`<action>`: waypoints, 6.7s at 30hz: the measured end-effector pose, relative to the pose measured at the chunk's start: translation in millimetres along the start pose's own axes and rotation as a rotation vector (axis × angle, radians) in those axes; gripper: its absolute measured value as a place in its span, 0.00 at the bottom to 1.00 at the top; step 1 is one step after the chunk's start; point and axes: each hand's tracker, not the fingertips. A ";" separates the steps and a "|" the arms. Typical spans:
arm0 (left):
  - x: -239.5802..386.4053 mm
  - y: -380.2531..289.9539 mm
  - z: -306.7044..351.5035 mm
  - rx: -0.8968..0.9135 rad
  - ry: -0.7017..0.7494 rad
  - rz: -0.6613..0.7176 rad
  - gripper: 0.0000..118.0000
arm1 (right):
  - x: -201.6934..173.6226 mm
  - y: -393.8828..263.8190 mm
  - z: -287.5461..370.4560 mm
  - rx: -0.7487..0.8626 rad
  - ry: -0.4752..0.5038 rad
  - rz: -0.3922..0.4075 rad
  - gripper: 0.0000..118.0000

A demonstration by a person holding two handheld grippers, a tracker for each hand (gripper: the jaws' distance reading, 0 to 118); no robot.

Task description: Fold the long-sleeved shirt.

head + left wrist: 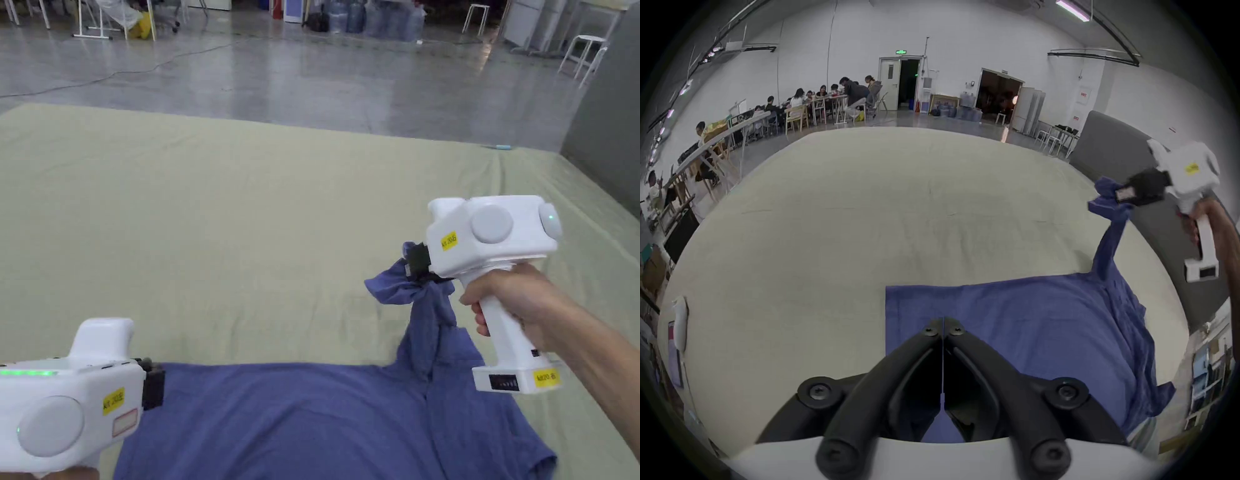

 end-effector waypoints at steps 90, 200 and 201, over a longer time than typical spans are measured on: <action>3.7 48.4 -5.3 -0.154 0.012 -0.065 0.00 | 83.9 -86.0 21.0 -0.175 -0.082 -0.178 0.07; -273.0 -113.2 109.8 -0.162 -0.223 0.545 0.02 | -125.9 -275.0 162.5 0.081 -0.007 -0.018 0.00; -266.4 -112.1 112.5 -0.169 -0.230 0.519 0.02 | -127.7 -274.8 161.3 0.080 -0.002 -0.014 0.00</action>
